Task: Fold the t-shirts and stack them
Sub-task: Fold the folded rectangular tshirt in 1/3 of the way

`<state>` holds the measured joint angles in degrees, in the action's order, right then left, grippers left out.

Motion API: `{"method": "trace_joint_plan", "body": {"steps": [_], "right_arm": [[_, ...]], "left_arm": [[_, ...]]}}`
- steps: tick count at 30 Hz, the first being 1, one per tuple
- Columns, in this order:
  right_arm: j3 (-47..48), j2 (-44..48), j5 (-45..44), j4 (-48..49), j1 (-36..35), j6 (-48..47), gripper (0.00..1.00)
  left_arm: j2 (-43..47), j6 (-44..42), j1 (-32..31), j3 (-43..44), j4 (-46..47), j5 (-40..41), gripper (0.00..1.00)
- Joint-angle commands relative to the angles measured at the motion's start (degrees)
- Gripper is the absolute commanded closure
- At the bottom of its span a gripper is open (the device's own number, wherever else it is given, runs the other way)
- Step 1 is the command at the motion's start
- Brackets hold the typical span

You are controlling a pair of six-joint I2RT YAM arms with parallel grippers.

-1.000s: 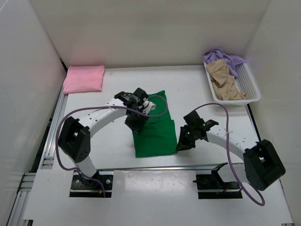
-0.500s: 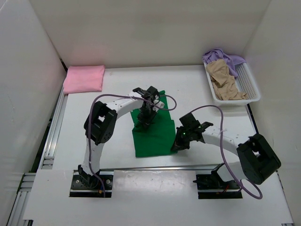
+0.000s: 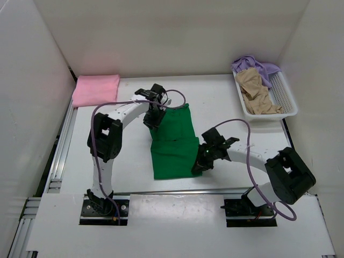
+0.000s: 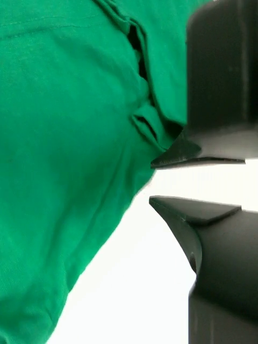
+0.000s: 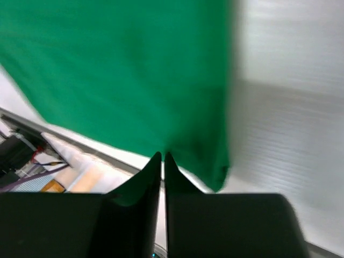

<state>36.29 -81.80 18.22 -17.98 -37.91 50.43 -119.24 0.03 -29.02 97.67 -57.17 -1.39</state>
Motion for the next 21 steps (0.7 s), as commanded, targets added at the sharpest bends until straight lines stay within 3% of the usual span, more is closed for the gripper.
{"method": "trace_joint_plan", "body": {"steps": [1, 4, 7, 9, 13, 16, 18, 19, 21], "right_arm": [[5.71, 3.83, -2.03, -4.33, -0.85, -1.91, 0.86], [7.83, 7.44, -6.95, -12.06, -0.85, -1.92, 0.63], [5.99, 9.47, -8.55, -15.16, -0.85, -1.92, 0.44], [3.8, 10.17, -9.07, -15.16, -0.24, -1.92, 0.4], [-1.48, 6.49, -7.06, -9.99, 1.08, -0.43, 0.4], [-2.28, 2.46, -4.34, -4.18, 1.08, 0.72, 0.42], [-2.89, 0.6, -4.33, -2.07, 1.08, 1.94, 0.51], [-2.89, -0.54, -3.63, -1.1, 1.08, 1.95, 0.63], [-3.68, -1.08, -2.76, 1.27, 0.56, 3.96, 0.76]], "left_arm": [[10.93, -0.03, 0.01, -1.76, -0.49, 0.08, 0.56], [21.74, -0.03, -3.32, -10.08, 0.04, -1.68, 0.41], [29.49, -0.03, -7.53, -22.54, -1.27, -10.63, 0.38], [32.91, -0.03, -9.3, -28.73, -1.81, -17.03, 0.38], [33.46, -0.03, -9.92, -40.43, 2.58, -23.39, 0.38], [31.81, -0.03, -9.92, -41.85, 4.61, -27.17, 0.38], [29.34, -0.03, -9.92, -42.38, 5.66, -28.75, 0.38], [28.72, -0.03, -9.92, -43.08, 5.66, -28.76, 0.38], [28.19, -0.03, -9.92, -43.7, 6.54, -29.46, 0.38]]}}
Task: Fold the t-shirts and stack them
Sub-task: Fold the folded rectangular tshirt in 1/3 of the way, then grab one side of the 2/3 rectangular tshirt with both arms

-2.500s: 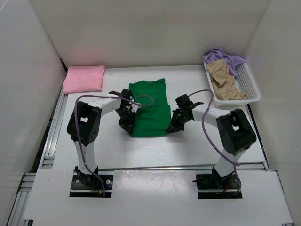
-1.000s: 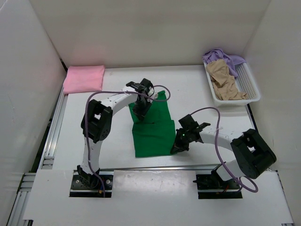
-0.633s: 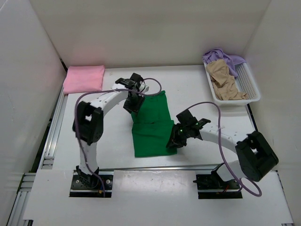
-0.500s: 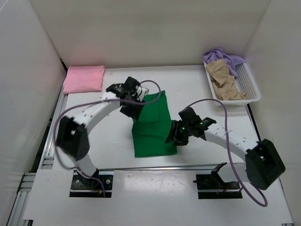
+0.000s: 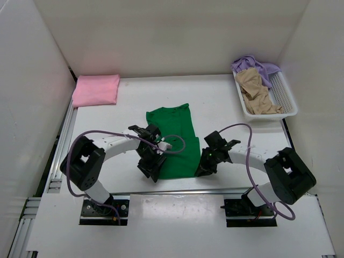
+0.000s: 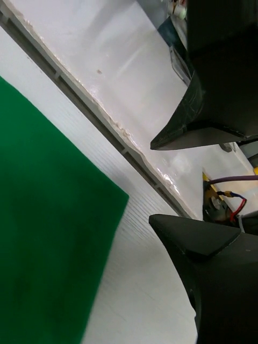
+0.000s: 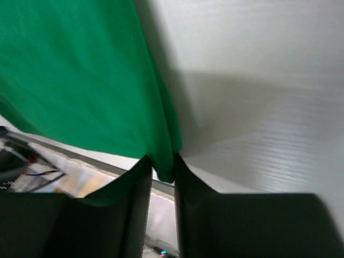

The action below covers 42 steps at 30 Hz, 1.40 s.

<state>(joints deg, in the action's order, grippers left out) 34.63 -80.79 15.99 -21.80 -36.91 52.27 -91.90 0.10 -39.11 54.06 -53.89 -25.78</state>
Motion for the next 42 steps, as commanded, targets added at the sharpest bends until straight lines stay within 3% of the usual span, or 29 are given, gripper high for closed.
{"method": "trace_joint_plan", "body": {"steps": [1, 2, 6, 10, 13, 18, 24, 25, 27, 30, 36, 42], "right_arm": [[-2.55, -2.09, 0.09, 7.45, -1.23, 2.83, 0.82], [-2.55, -2.7, 0.79, 8.26, -2.2, 3.53, 0.89], [-2.02, -2.18, 0.8, 8.88, -5.28, 5.29, 0.97], [-2.55, -0.77, -0.43, 8.88, -5.9, 6.7, 0.97], [-3.08, -0.15, -0.43, 8.27, -5.9, 6.7, 0.97], [-3.08, 0.37, -0.43, 8.27, -5.9, 6.18, 0.97], [-3.08, 0.37, -0.43, 8.27, -5.9, 6.18, 0.97], [-3.08, 0.37, -0.43, 8.27, -5.9, 6.18, 0.97], [-3.08, 0.37, -0.43, 8.27, -5.9, 6.18, 0.97], [-2.46, 0.37, -0.43, 7.04, -5.9, 6.18, 0.98], [2.71, 4.67, -4.64, -1.21, -6.42, 3.29, 1.0], [7.02, 12.32, -5.18, -13.16, -7.66, 1.26, 1.0]], "left_arm": [[-0.03, -0.1, 0.18, -0.62, 3.96, -5.77, 0.38], [-0.82, -0.1, 0.7, -0.63, 3.97, -5.77, 0.38], [-1.53, -0.1, 2.02, -0.1, 3.97, 0.02, 0.4], [-1.53, -0.1, 6.24, -1.5, 4.49, 0.81, 0.4], [-1.53, -0.1, 7.38, -0.71, 3.18, 6.79, 0.45], [-2.85, -0.1, 7.38, -1.94, 2.65, -2.68, 0.4], [-6.97, -0.1, 7.38, -1.42, 3.88, -4.54, 0.4], [-7.5, -0.1, 6.69, -1.42, 3.88, -4.54, 0.42], [-8.73, -0.1, 6.07, -0.89, 4.41, -3.23, 0.56], [-10.4, -0.1, 6.07, 0.78, 3.71, -1.56, 0.87], [-4.97, -0.1, 6.07, 2.62, 1.34, 3.53, 0.9], [7.42, -0.1, 5.54, 5.96, -3.59, 13.38, 0.9]]}}
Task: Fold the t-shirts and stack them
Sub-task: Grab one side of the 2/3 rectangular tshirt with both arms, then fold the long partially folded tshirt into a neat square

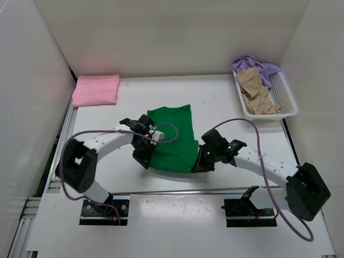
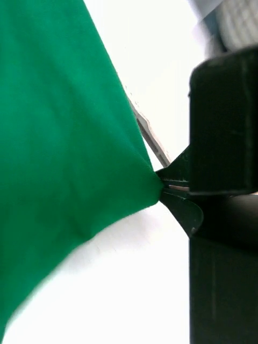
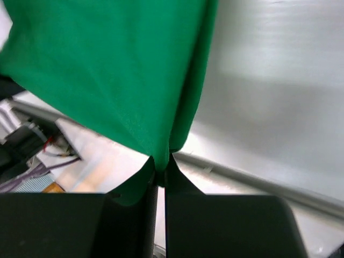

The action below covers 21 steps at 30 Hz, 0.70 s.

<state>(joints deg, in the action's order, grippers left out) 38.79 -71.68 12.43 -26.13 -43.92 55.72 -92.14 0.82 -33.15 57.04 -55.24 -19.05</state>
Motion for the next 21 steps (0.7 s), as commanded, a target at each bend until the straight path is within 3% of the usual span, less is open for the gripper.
{"method": "trace_joint_plan", "body": {"steps": [1, 9, 17, 21], "right_arm": [[3.4, 5.3, -1.62, -11.55, -1.86, -2.2, 1.0], [10.69, 12.96, -0.57, -22.55, -4.24, -1.67, 1.0], [18.07, 16.84, 2.08, -27.75, -4.95, -1.68, 1.0], [18.08, 15.79, 4.18, -25.12, -2.05, -3.69, 1.0]], "left_arm": [[8.98, -0.82, -1.3, 3.6, -3.19, 8.4, 0.9], [10.74, -0.82, -2.36, 14.06, -25.33, 10.08, 0.9], [19.71, -0.82, -4.47, 19.42, -26.85, 16.41, 0.9], [16.39, -0.82, -4.47, 25.92, -26.85, 15.9, 0.9]]}}
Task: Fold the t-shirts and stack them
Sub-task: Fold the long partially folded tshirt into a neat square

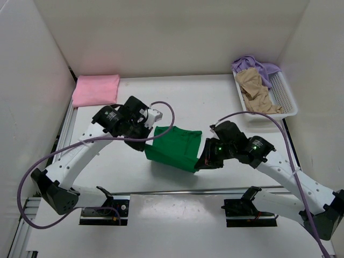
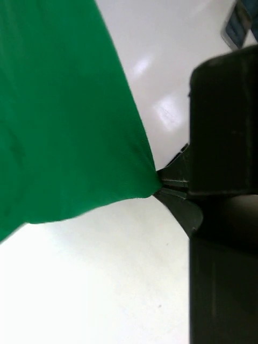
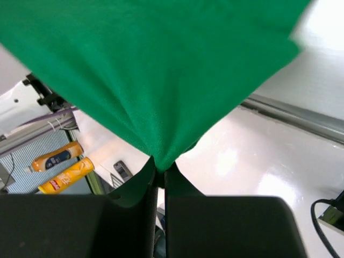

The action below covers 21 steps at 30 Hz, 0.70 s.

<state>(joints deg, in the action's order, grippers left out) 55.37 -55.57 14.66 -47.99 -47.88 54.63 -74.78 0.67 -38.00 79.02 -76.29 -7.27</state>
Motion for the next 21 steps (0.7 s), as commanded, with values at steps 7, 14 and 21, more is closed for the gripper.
{"method": "trace_joint_plan", "body": {"steps": [7, 14, 21], "right_arm": [[0.96, -6.56, 4.94, -1.67, 10.25, -9.62, 1.0], [0.35, -12.36, 10.92, 4.21, 20.01, -13.84, 1.0], [2.19, -22.89, 13.73, 6.5, 27.47, -18.06, 1.0]], "left_arm": [[-9.41, -0.67, 5.04, 10.01, -3.87, -0.11, 0.9], [-17.76, -0.67, 9.69, 16.68, -0.27, 0.05, 0.9], [-25.49, -0.67, 12.95, 22.4, 2.46, -0.55, 0.9]]}}
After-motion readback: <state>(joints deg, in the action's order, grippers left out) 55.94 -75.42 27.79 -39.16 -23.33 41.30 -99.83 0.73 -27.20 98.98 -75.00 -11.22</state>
